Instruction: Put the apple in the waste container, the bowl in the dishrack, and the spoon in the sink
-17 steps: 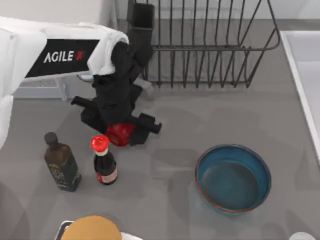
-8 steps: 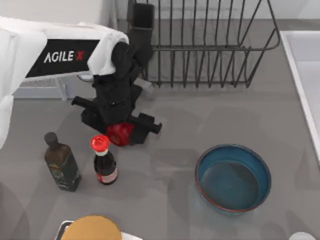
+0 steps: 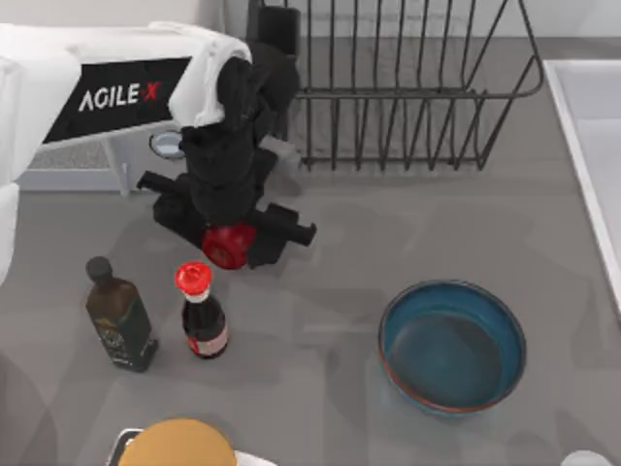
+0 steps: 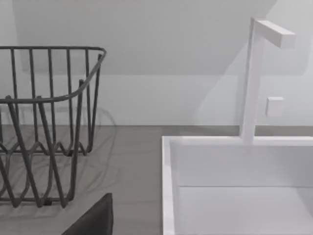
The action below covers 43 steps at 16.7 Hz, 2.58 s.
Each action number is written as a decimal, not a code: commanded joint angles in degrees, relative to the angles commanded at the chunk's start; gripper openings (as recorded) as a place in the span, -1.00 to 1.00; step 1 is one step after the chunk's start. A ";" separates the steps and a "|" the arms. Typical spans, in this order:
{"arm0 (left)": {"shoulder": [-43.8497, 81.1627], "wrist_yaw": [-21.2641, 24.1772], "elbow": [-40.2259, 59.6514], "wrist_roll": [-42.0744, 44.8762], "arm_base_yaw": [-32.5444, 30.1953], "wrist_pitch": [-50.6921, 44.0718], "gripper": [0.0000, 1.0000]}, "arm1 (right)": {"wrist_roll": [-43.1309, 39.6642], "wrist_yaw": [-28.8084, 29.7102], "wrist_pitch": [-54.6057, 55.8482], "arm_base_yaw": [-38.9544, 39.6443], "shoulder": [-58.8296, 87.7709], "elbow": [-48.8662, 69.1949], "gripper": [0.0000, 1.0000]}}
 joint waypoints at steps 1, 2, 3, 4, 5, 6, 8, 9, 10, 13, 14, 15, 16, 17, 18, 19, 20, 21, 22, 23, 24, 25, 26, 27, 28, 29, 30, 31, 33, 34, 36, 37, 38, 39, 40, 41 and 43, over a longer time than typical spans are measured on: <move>-0.54 -0.01 1.73 -0.06 0.01 -2.53 -1.00 | 0.00 0.00 0.00 0.00 0.00 0.00 1.00; -1.15 -0.01 3.57 -0.12 0.02 -5.48 -1.00 | 0.00 0.00 0.00 0.00 0.00 0.00 1.00; -1.84 -0.02 5.46 -0.14 0.01 -8.50 -1.00 | 0.00 0.00 0.00 0.00 0.00 0.00 1.00; -2.57 -0.02 7.29 -0.16 0.01 -11.19 -1.00 | 0.00 0.00 0.00 0.00 0.00 0.00 1.00; -3.27 -0.02 8.93 -0.18 0.00 -13.31 -1.00 | 0.00 0.00 0.00 0.00 0.00 0.00 1.00; -3.88 -0.03 10.22 -0.19 0.01 -14.81 -1.00 | 0.00 0.00 0.00 0.00 0.00 0.00 1.00; -4.49 -0.03 11.28 -0.20 0.04 -15.99 -1.00 | 0.00 0.00 0.00 0.00 0.00 0.00 1.00; -4.49 -0.03 11.28 -0.20 0.04 -15.99 -1.00 | 0.00 0.00 0.00 0.00 0.00 0.00 1.00; -4.49 -0.03 11.28 -0.20 0.04 -15.99 -1.00 | 0.00 0.00 0.00 0.00 0.00 0.00 1.00; -4.68 -0.20 11.14 -0.63 0.13 -15.84 -1.00 | 0.00 0.00 0.00 0.00 0.00 0.00 1.00; -5.42 -0.51 11.11 -1.72 0.19 -15.80 -1.00 | 0.00 0.00 0.00 0.00 0.00 0.00 1.00; -6.49 -0.98 11.09 -3.37 0.29 -15.76 -1.00 | 0.00 0.00 0.00 0.00 0.00 0.00 1.00; -7.82 -1.57 11.06 -5.60 0.46 -15.72 -1.00 | 0.00 0.00 0.00 0.00 0.00 0.00 1.00; -9.41 -2.29 10.99 -8.53 0.74 -15.69 -1.00 | 0.00 0.00 0.00 0.00 0.00 0.00 1.00; -11.14 -3.08 10.85 -12.07 1.11 -15.70 -1.00 | 0.00 0.00 0.00 0.00 0.00 0.00 1.00; -12.97 -3.94 10.63 -16.18 1.55 -15.79 -1.00 | 0.00 0.00 0.00 0.00 0.00 0.00 1.00; -14.87 -4.84 10.32 -20.85 2.07 -15.95 -1.00 | 0.00 0.00 0.00 0.00 0.00 0.00 1.00; -16.79 -5.79 9.91 -26.08 2.68 -16.19 -1.00 | 0.00 0.00 0.00 0.00 0.00 0.00 1.00; -18.69 -6.75 9.37 -31.98 3.42 -16.53 -1.00 | 0.00 0.00 0.00 0.00 0.00 0.00 1.00; -20.51 -7.75 8.70 -38.50 4.29 -16.97 -1.00 | 0.00 0.00 0.00 0.00 0.00 0.00 1.00; -22.25 -8.76 7.89 -45.56 5.24 -17.51 -1.00 | 0.00 0.00 0.00 0.00 0.00 0.00 1.00; -23.90 -9.78 6.93 -53.09 6.26 -18.12 -1.00 | 0.00 0.00 0.00 0.00 0.00 0.00 1.00; -25.48 -10.79 5.81 -61.00 7.35 -18.82 -1.00 | 0.00 0.00 0.00 0.00 0.00 0.00 1.00; -26.93 -11.76 4.51 -69.27 8.54 -19.60 -1.00 | 0.00 0.00 0.00 0.00 0.00 0.00 1.00; -28.21 -12.71 3.08 -77.68 9.84 -20.45 -1.00 | 0.00 0.00 0.00 0.00 0.00 0.00 1.00; -29.30 -13.63 1.60 -86.04 11.23 -21.32 -1.00 | 0.00 0.00 0.00 0.00 0.00 0.00 1.00; -30.21 -14.51 0.09 -94.26 12.69 -22.18 -1.00 | 0.00 0.00 0.00 0.00 0.00 0.00 1.00; -30.96 -15.34 -1.41 -102.24 14.20 -23.04 -1.00 | 0.00 0.00 0.00 0.00 0.00 0.00 1.00; -32.06 -16.69 -4.35 -117.04 17.31 -24.65 -1.00 | 0.00 0.00 0.00 0.00 0.00 0.00 1.00; -32.48 -17.20 -5.77 -123.84 18.87 -25.37 -1.00 | 0.00 0.00 0.00 0.00 0.00 0.00 1.00; -33.16 -17.92 -8.42 -136.39 21.93 -26.58 -1.00 | 0.00 0.00 0.00 0.00 0.00 0.00 1.00; -33.42 -18.15 -9.64 -142.15 23.40 -27.08 -1.00 | 0.00 0.00 0.00 0.00 0.00 0.00 1.00; -33.59 -18.28 -10.73 -147.47 24.79 -27.49 -1.00 | 0.00 0.00 0.00 0.00 0.00 0.00 1.00; -33.71 -18.35 -11.73 -152.45 26.13 -27.84 -1.00 | 0.00 0.00 0.00 0.00 0.00 0.00 1.00; -33.77 -18.35 -12.63 -157.06 27.40 -28.14 -1.00 | 0.00 0.00 0.00 0.00 0.00 0.00 1.00; -33.78 -18.31 -13.43 -161.23 28.58 -28.39 -1.00 | 0.00 0.00 0.00 0.00 0.00 0.00 1.00; -33.66 -18.10 -14.66 -167.82 30.57 -28.77 -1.00 | 0.00 0.00 0.00 0.00 0.00 0.00 1.00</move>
